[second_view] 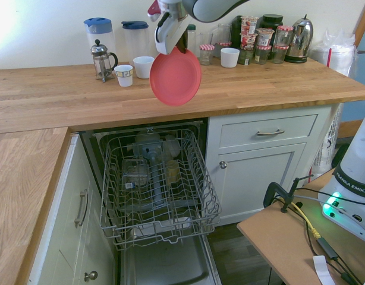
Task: Put the plate in the dishwasher
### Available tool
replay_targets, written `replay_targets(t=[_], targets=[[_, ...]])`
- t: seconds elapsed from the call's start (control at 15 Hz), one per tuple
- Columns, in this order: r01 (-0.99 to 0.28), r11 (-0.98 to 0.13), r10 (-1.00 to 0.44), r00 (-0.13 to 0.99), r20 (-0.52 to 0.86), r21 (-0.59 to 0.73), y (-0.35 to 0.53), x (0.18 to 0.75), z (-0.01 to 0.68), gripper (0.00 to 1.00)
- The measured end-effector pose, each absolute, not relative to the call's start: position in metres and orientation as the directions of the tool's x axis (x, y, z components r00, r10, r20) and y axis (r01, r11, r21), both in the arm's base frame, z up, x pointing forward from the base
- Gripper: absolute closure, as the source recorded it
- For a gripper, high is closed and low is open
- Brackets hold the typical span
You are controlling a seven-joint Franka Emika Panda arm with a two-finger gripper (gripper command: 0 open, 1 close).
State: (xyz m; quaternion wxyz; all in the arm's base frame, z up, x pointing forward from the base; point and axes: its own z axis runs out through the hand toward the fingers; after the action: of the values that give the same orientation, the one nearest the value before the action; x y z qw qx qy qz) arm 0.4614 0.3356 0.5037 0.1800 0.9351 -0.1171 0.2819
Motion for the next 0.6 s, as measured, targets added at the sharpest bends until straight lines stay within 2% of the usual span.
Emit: replay_targets(t=[0.2, 0.6], targets=[[-0.200, -0.904, 0.057, 0.821, 0.568, 0.379, 0.390, 0.425, 0.479, 1.00], [-0.006, -0.871, 0.286, 0.806, 0.518, 0.490, 0.440, 0.384, 0.452, 1.00]])
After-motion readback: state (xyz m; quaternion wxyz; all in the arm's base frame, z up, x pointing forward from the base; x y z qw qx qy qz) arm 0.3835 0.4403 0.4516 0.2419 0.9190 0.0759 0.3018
